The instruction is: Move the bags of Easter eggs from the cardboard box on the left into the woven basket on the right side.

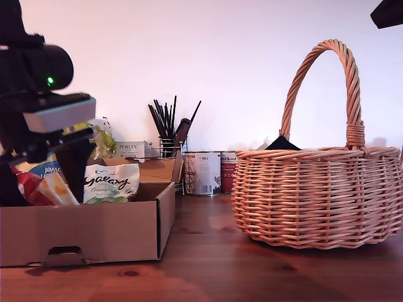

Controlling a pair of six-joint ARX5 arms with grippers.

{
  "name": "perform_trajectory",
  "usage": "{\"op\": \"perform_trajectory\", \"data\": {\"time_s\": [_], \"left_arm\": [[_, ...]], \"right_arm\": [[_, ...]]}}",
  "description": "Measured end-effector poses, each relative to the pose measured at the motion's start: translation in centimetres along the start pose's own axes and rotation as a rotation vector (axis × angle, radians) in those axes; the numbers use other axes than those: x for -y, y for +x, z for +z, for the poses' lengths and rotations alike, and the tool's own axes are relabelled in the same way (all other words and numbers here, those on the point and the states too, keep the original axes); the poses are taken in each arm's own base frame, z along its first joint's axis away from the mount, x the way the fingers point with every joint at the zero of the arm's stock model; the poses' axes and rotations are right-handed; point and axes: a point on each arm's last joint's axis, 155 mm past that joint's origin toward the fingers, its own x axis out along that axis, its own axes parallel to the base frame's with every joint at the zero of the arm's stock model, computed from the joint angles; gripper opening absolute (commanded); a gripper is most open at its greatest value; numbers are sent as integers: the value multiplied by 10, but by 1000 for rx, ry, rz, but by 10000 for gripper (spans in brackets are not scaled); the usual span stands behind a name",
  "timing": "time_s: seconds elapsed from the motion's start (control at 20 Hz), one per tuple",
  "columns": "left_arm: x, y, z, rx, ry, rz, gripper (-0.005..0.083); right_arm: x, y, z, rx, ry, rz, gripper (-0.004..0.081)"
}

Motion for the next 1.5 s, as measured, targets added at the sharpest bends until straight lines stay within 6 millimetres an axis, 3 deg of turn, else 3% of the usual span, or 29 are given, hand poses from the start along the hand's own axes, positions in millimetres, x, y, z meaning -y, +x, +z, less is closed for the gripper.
{"op": "perform_trajectory", "data": {"time_s": [0.25,0.45,0.75,0.95,1.3,1.5], "left_arm": [[-2,4,2,10,3,3,615],[-2,6,2,12,3,2,442],[1,18,2,20,2,-18,328],[-2,18,0,11,4,-5,183],[-3,19,1,-36,-4,-14,178],[-9,7,3,-48,-41,18,178]], "right_arm": [[0,0,-1,-2,-2,0,-13],[0,0,-1,-2,-2,0,-13],[0,0,-2,-6,-1,1,-13],[0,0,-2,-6,-1,1,-13],[0,0,-2,-6,-1,1,-13],[0,0,-2,-6,-1,0,-13]]}}
